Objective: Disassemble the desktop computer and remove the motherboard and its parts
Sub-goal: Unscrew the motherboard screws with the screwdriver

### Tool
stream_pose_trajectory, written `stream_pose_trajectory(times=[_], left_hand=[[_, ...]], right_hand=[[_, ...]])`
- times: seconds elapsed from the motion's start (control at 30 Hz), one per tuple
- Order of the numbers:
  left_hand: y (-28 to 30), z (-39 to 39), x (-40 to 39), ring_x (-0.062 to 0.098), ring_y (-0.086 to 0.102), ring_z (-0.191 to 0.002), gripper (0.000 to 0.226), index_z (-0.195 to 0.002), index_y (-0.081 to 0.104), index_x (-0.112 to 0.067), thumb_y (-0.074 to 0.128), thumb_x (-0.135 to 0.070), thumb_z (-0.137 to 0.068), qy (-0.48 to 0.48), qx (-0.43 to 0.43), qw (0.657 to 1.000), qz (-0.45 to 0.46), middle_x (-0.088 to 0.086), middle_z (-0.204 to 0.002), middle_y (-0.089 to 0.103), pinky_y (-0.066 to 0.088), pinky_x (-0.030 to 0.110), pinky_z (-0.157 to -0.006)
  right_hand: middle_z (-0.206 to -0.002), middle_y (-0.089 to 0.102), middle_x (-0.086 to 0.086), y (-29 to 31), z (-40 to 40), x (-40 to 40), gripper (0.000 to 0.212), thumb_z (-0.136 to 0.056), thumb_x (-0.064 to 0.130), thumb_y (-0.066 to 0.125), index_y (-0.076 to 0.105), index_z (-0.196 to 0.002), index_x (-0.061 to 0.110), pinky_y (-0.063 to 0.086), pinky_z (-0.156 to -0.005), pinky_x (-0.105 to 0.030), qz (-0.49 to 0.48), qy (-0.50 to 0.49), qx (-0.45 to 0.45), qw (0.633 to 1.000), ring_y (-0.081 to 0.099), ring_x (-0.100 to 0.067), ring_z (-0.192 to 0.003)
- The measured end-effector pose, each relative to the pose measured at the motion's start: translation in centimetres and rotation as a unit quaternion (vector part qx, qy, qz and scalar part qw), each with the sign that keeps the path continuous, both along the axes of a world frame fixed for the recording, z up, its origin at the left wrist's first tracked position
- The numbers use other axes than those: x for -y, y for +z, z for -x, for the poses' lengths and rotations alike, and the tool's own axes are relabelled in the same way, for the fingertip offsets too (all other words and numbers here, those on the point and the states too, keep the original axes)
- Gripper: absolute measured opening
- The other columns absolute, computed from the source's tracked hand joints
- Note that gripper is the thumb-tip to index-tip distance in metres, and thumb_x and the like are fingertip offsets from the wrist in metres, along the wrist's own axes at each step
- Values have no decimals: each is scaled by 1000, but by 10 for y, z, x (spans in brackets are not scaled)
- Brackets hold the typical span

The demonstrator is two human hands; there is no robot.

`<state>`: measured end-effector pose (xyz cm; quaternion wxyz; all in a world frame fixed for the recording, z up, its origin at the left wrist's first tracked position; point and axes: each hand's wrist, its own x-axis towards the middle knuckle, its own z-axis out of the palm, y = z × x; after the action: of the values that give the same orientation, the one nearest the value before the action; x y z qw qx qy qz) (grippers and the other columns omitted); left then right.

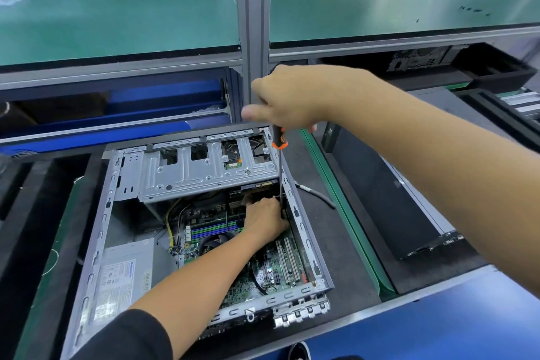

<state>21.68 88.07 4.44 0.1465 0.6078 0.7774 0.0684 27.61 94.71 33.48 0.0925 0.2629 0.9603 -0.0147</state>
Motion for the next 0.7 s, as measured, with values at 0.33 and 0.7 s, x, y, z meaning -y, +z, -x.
stream_pose_trajectory(times=[0.33,0.7], left_hand=[[-2,3,2,29,63,-78,24,-71,56,-17,63,-38,-81,7,19,1000,-4,0,-67,51,34,40,-90],[26,22,9,25,59,-104,28,-110,69,-20,57,-38,-92,-36,122,991,44,3,-102,69,35,44,-100]], right_hand=[[-83,46,12,5,2,1,25,-87,13,65,50,-104,22,31,-54,-21,75,81,14,994,44,-6,-68],[-56,65,-4,-4,9,-8,37,-99,39,36,52,-83,9,39,-51,-29,-10,6,25,1000,66,-21,-46]])
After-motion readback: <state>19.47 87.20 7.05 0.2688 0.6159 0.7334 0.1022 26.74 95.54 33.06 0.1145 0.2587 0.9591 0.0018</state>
